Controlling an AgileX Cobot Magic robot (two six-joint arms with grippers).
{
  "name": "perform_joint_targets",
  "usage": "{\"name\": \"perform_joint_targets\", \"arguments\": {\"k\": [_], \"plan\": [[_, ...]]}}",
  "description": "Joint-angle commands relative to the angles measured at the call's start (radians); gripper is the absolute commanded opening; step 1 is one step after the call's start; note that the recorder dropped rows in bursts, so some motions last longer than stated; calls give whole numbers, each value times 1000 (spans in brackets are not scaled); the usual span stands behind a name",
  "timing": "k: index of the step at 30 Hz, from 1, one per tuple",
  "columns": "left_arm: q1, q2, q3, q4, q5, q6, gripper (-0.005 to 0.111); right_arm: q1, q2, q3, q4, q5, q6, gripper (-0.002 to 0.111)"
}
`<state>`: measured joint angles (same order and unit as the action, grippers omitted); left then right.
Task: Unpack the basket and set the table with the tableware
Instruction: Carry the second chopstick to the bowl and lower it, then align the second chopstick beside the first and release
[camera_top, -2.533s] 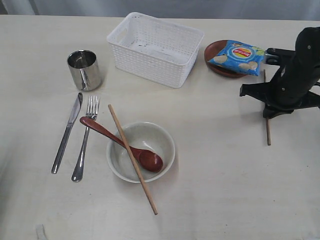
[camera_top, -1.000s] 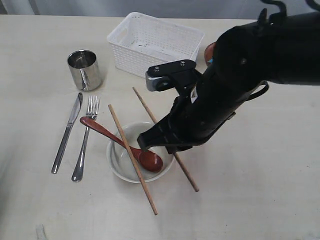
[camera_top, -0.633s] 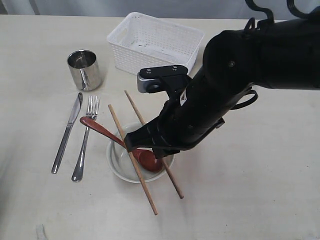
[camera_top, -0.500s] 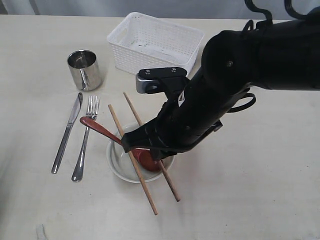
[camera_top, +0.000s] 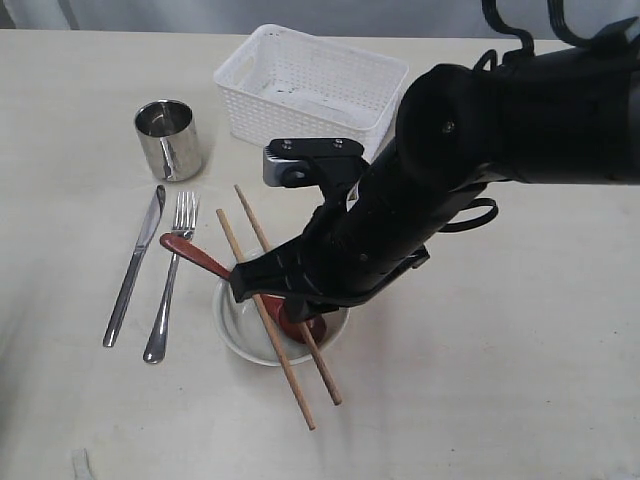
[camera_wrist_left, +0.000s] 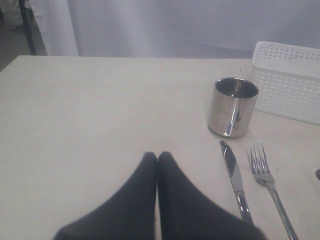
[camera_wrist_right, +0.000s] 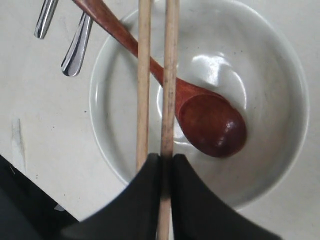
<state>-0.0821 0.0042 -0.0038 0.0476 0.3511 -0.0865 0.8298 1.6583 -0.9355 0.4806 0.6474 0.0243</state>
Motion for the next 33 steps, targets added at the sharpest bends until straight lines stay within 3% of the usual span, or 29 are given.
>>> {"name": "perform_joint_targets", "arguments": {"k": [1, 21, 28, 33], "plan": [[3, -4, 4, 8, -9, 4, 0, 1, 0, -6, 8, -10, -10, 0], [3, -4, 4, 8, -9, 4, 0, 1, 0, -6, 12, -4, -7, 0], [3, -4, 4, 8, -9, 4, 0, 1, 0, -6, 12, -2, -7, 33], [3, -4, 4, 8, -9, 4, 0, 1, 0, -6, 16, -8, -11, 34]]}}
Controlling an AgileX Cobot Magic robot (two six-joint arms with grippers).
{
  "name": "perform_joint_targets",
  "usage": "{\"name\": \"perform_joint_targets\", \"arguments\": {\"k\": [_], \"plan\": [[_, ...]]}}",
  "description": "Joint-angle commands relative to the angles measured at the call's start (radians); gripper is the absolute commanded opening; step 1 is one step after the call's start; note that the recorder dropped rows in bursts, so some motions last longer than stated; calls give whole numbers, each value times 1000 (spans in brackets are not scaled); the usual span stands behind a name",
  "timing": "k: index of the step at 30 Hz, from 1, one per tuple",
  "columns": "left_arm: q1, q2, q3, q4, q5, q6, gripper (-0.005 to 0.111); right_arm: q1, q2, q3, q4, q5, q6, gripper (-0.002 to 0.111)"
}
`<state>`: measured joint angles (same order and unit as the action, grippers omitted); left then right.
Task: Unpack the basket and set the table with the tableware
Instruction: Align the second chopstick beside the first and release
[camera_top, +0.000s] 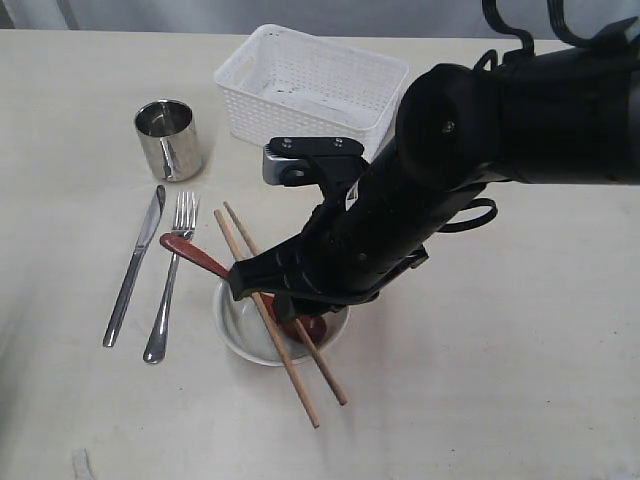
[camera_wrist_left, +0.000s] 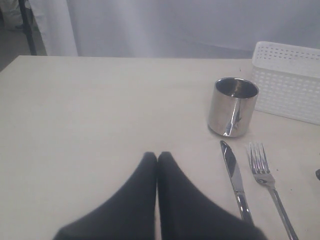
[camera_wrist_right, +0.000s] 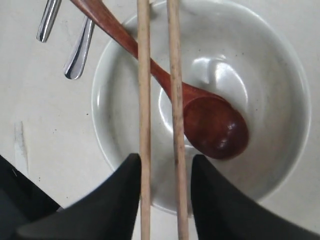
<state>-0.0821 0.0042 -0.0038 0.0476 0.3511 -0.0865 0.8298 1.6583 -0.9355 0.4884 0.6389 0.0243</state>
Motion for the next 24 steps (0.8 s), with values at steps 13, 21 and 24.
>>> {"name": "perform_joint_targets", "arguments": {"k": [13, 21, 24], "plan": [[3, -4, 4, 8, -9, 4, 0, -2, 0, -6, -24, -54, -19, 34], [3, -4, 4, 8, -9, 4, 0, -2, 0, -6, -114, -55, -2, 5], [3, -4, 4, 8, -9, 4, 0, -2, 0, -6, -151, -61, -2, -1]]}}
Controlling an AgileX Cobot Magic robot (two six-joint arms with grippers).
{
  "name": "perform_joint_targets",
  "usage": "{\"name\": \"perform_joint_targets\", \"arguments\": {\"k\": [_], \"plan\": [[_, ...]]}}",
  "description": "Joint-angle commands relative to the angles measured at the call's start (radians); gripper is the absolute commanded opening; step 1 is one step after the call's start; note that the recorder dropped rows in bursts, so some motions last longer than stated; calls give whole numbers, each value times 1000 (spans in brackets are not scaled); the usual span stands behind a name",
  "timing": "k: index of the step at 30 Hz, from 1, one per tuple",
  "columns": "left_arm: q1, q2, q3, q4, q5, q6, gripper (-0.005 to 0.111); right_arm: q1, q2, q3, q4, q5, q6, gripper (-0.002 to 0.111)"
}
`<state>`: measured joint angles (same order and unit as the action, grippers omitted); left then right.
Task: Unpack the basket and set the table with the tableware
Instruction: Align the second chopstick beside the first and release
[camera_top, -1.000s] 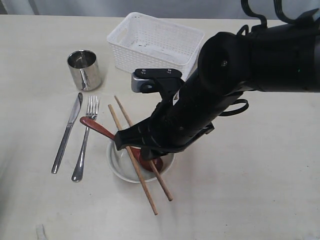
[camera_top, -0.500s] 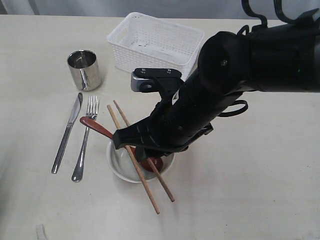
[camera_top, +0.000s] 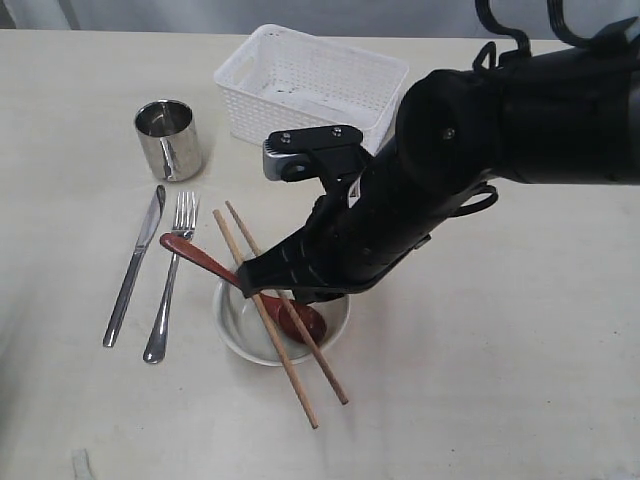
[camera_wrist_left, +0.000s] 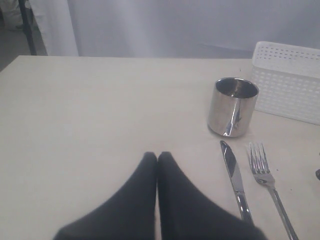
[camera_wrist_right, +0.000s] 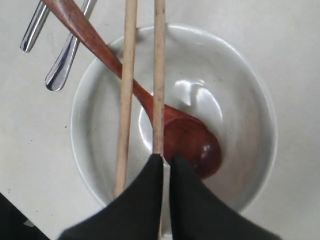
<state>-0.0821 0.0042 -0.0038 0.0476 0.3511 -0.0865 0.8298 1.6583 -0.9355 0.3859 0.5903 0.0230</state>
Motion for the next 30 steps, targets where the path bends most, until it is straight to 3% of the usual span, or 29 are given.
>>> {"name": "perform_joint_targets", "arguments": {"k": [1, 13, 21, 30], "plan": [[3, -4, 4, 8, -9, 4, 0, -2, 0, -6, -57, -13, -1, -1], [3, -4, 4, 8, -9, 4, 0, 1, 64, -6, -74, -55, 5, -1], [3, -4, 4, 8, -9, 4, 0, 2, 69, -6, -71, 19, 3, -1], [3, -4, 4, 8, -9, 4, 0, 75, 69, -6, -73, 4, 9, -1]]}}
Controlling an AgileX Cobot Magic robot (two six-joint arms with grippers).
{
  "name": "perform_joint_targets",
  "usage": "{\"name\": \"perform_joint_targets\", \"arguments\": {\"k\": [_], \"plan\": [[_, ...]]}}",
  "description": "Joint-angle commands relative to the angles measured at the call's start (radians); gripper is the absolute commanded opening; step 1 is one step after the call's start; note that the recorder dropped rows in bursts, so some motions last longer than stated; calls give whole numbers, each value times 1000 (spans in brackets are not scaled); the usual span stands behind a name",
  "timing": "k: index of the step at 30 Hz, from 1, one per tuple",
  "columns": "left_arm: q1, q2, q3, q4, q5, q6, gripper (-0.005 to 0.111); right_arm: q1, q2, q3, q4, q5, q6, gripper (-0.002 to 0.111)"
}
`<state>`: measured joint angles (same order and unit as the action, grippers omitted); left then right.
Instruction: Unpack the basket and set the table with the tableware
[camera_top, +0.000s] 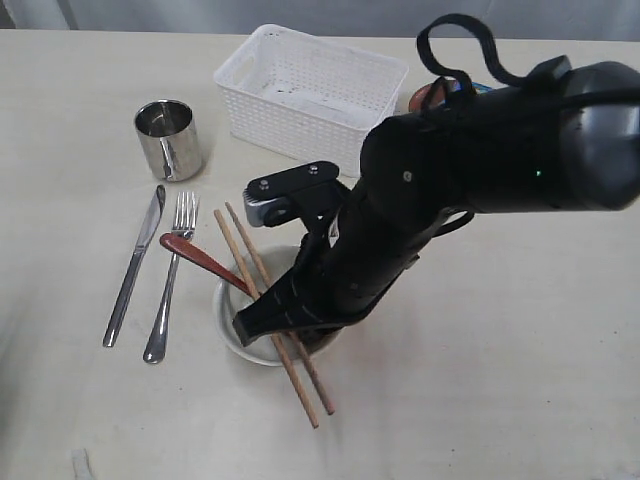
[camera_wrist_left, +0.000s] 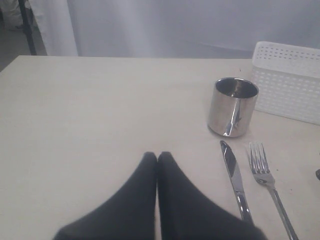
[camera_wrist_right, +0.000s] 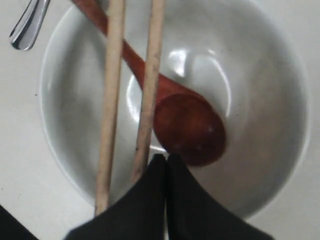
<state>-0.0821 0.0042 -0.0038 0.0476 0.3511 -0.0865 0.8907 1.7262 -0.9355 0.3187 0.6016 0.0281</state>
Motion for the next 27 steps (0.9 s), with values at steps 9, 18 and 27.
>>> {"name": "perform_joint_targets", "arguments": {"k": [9, 18, 27], "plan": [[3, -4, 4, 8, -9, 4, 0, 19, 1, -6, -4, -6, 8, -1], [3, -4, 4, 8, -9, 4, 0, 19, -40, -39, -164, 1, 123, -1], [3, -4, 4, 8, -9, 4, 0, 17, -155, -140, -716, 213, 461, -1]]}}
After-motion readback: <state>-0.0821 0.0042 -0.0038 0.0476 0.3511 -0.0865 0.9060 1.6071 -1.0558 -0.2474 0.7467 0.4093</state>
